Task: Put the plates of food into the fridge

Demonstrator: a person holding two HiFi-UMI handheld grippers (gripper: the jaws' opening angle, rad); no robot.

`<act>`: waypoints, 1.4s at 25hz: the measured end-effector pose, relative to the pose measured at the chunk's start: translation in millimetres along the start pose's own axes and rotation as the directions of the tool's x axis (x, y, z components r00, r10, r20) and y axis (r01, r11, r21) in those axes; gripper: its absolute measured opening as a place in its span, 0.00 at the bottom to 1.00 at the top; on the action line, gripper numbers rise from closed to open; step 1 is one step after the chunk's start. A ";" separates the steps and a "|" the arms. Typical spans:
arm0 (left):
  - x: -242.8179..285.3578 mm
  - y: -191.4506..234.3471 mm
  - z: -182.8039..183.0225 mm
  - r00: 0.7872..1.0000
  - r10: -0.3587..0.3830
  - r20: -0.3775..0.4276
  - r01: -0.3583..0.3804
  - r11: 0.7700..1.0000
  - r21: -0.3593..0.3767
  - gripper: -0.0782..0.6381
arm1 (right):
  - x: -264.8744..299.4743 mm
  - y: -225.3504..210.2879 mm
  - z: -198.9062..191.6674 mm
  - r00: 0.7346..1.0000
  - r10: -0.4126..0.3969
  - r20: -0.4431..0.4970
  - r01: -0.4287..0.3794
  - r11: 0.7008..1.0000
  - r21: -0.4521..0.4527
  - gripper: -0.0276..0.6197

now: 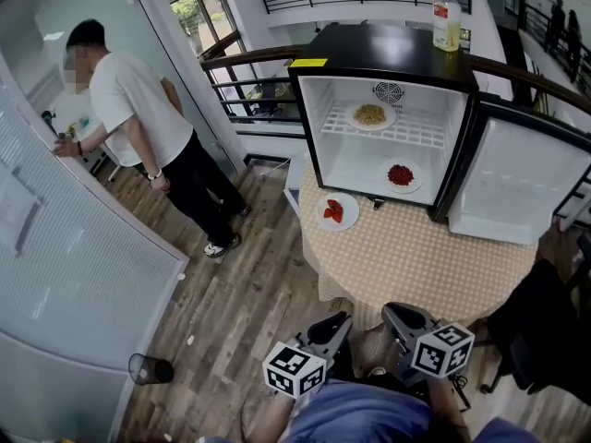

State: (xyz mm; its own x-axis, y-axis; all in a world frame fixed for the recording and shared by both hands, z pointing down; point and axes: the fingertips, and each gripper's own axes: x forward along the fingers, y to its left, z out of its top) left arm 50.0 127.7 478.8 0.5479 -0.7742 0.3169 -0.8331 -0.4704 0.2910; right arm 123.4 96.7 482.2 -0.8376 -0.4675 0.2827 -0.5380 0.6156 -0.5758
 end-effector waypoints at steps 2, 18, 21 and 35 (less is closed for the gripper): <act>11.1 18.4 9.7 1.000 -0.010 -0.004 0.010 1.000 0.016 0.17 | 15.6 -9.7 10.4 1.000 -0.017 0.007 0.017 1.000 0.014 0.11; 58.5 188.4 39.7 0.995 -0.021 -0.102 0.021 1.000 -0.002 0.17 | 153.4 -49.9 39.8 0.991 -0.117 -0.061 0.124 0.985 0.122 0.11; 66.5 212.1 43.5 0.993 -0.034 -0.111 0.033 0.999 -0.004 0.17 | 173.2 -54.6 42.4 0.987 -0.139 -0.077 0.148 0.981 0.125 0.11; 127.2 281.8 46.6 0.965 -0.153 -0.213 0.179 0.978 0.109 0.17 | 229.0 -129.1 48.0 0.935 -0.344 -0.090 0.355 0.903 0.242 0.11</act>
State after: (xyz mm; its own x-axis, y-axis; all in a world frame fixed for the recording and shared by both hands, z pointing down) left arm -118.6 -123.1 559.1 0.6722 -0.5851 0.4537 -0.7250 -0.6445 0.2428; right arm 5.6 -120.2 584.4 -0.6065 -0.5917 0.5311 -0.7604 0.2365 -0.6048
